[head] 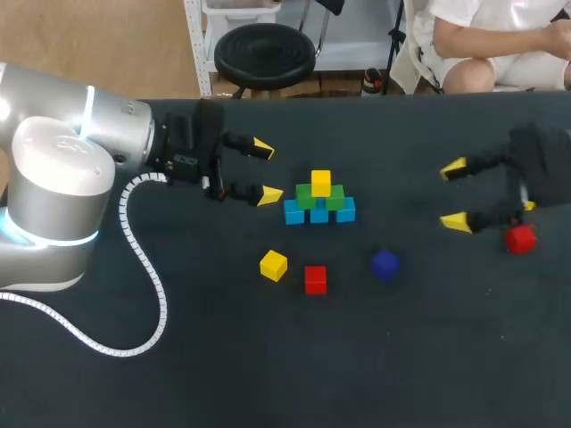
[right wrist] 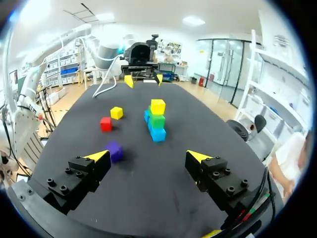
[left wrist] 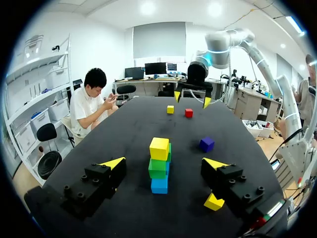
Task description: Place the blue cubes, place green cubes on the blue cubes, place the yellow cubes on the green cubes, then place the red cubes on the yellow cubes, and place purple cube on the red cubes.
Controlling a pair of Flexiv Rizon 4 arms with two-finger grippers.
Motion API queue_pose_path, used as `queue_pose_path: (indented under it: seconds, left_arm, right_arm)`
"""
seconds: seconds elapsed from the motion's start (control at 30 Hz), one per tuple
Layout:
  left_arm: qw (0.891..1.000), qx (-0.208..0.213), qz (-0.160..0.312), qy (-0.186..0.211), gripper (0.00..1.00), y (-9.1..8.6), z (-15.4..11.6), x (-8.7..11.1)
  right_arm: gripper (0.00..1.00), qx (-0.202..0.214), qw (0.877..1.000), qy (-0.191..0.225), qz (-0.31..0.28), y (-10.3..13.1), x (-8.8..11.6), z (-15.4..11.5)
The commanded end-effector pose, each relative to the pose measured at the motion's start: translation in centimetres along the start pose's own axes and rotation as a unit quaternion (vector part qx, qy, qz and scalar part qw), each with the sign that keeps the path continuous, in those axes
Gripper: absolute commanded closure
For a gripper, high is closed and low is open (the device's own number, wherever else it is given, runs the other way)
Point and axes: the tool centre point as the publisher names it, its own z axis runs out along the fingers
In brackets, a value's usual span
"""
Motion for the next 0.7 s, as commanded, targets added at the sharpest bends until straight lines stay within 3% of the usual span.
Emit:
queue_pose_path:
  seconds: [0.03,0.17,0.3,0.37,0.4,0.7]
  left_arm:
    - [1.0,-0.001,0.001,-0.002,0.0,-0.1,0.0,0.1]
    - [1.0,-0.001,0.001,-0.002,0.0,-0.1,0.0,0.1]
    - [1.0,-0.001,0.001,-0.002,0.0,-0.1,0.0,0.1]
    - [1.0,-0.001,0.001,-0.002,0.0,-0.1,0.0,0.1]
    - [1.0,-0.001,0.001,-0.002,0.0,-0.1,0.0,0.1]
    - [1.0,-0.001,0.001,-0.002,0.0,-0.1,0.0,0.1]
  right_arm:
    - [0.0,0.034,0.999,-0.017,0.004,1.4,1.7,-4.8]
    - [0.0,0.054,0.998,-0.008,0.009,1.2,3.3,-7.2]
    - [0.0,0.049,0.999,-0.004,0.015,0.4,5.5,-8.8]
    - [0.0,0.056,0.997,0.009,0.049,-0.2,6.7,-9.3]
    - [0.0,0.062,0.995,0.018,0.077,-0.4,6.8,-9.5]
    - [0.0,0.062,0.995,0.018,0.077,-0.4,6.8,-9.5]
